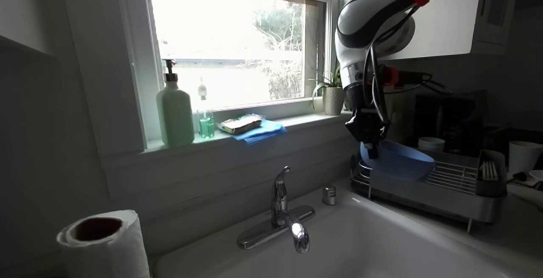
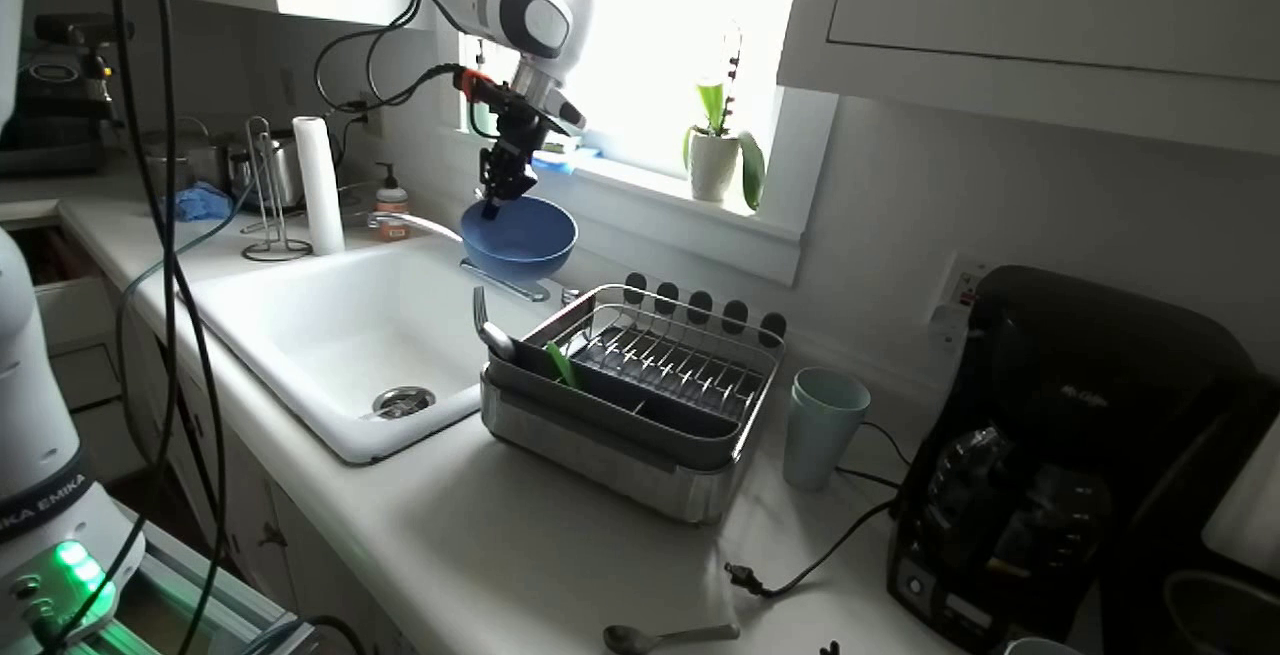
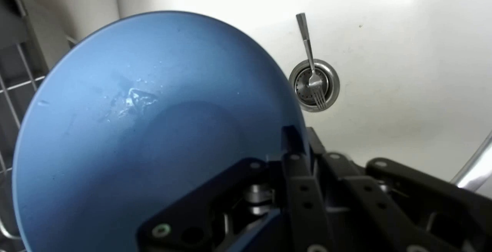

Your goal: Pick up the silver fork and silver spoon together from the blue bowl and put them in the dish rack, pick up the blue bowl from the sink and put it in the dish rack

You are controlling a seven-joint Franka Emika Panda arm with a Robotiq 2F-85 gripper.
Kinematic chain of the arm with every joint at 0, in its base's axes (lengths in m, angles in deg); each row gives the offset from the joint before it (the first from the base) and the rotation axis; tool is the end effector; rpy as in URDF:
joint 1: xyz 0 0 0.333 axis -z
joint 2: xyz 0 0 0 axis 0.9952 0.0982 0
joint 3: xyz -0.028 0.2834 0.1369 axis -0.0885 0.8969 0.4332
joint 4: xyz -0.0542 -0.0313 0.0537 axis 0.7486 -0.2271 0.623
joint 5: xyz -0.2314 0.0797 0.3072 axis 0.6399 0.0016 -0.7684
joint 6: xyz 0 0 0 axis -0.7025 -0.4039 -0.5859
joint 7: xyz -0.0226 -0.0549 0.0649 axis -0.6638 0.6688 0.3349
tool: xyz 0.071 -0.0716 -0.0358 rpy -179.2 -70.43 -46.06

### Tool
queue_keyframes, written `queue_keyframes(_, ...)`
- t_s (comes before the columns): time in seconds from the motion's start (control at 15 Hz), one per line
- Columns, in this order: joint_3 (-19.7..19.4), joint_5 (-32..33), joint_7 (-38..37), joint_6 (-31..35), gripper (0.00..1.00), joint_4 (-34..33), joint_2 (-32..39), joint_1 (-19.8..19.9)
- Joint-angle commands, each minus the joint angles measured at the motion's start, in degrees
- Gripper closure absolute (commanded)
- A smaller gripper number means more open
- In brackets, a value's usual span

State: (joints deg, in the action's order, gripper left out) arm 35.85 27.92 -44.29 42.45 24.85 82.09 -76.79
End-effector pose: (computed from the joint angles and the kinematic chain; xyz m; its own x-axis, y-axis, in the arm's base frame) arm 0.5943 -0.1386 0.4277 0.8653 -0.3563 -0.3526 -0.4038 -0.9122 -0.0692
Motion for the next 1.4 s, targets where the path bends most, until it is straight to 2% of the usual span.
queue_keyframes(0.0,-1.04,3.51,4.97,0.35,0.99,-2.84,0.12,2.20)
queue_keyframes(0.47,-2.74,10.23,11.59,4.03,0.99,-5.02,2.64,5.23)
queue_keyframes(0.93,-2.43,9.90,16.07,11.09,0.99,-5.00,8.54,7.35)
queue_keyframes(1.33,-1.98,8.16,15.78,11.37,0.99,-8.11,13.32,8.81)
